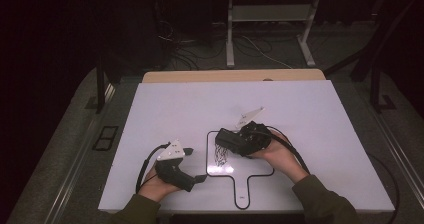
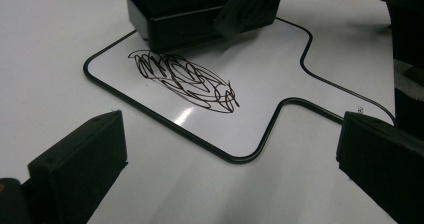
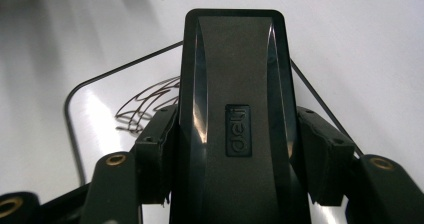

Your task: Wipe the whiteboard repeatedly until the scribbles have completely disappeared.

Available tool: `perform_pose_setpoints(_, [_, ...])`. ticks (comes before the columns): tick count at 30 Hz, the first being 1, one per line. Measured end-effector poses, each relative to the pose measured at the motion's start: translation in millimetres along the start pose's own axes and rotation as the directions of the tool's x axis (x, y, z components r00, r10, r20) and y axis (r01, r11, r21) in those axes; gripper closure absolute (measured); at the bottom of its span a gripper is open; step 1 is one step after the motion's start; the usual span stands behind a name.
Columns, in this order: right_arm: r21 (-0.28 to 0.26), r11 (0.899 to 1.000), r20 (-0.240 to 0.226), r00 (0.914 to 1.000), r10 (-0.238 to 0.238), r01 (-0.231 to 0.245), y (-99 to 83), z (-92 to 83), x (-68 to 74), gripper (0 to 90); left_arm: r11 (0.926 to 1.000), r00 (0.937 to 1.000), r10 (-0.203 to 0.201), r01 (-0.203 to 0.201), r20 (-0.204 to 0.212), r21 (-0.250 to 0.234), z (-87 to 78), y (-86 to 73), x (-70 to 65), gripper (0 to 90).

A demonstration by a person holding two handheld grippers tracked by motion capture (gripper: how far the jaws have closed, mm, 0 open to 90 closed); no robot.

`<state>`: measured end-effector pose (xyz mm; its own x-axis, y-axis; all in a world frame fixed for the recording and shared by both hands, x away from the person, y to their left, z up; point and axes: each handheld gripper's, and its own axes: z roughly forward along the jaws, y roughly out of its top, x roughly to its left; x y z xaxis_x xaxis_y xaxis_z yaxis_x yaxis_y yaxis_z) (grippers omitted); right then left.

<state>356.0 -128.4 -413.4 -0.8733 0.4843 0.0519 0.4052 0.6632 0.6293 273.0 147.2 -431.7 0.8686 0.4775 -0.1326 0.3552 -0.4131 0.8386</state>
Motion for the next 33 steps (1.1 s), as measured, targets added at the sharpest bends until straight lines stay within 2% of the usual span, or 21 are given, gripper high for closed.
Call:
perform_pose_setpoints(10, [0.047, 0.999, 0.011, 0.9999, -0.01, 0.009, 10.2, 23.5, -6.6, 38.6, 1.0, 1.0, 0.001, -0.001, 0.005, -0.004, 0.5, 0.3, -0.8, 0.0])
perform_pose_setpoints(17, [0.075, 0.997, 0.027, 0.9995, -0.017, 0.015, 11.3, 29.3, -9.4, 38.5, 1.0, 1.0, -0.002, 0.002, 0.003, -0.006, 0.2, 0.0, -1.0, 0.0])
perform_pose_setpoints(21, [0.083, 0.996, 0.019, 0.9995, -0.027, 0.025, 10.6, 30.5, -8.6, 38.6, 1.0, 1.0, -0.002, 0.002, 0.004, -0.005, 0.4, 0.1, -1.0, 0.0])
perform_pose_setpoints(25, [0.086, 0.996, -0.001, 0.9996, -0.03, 0.03, 10.3, 29.8, -2.9, 38.6, 1.0, 1.0, -0.002, 0.002, 0.004, -0.005, 0.4, 0.1, -1.0, 0.0])
perform_pose_setpoints(27, [0.1, 0.993, -0.003, 0.9984, -0.057, 0.057, 9.8, 28.9, 2.2, 38.6, 1.0, 1.0, -0.002, 0.002, 0.003, -0.005, 0.3, 0.1, -1.1, 0.0])
perform_pose_setpoints(33, [0.114, 0.989, -0.03, 0.9949, -0.097, 0.099, 8.3, 26.8, 15.0, 38.6, 1.0, 1.0, 0.0, 0.0, 0.004, -0.006, 0.2, 0.1, -1.0, 0.0])
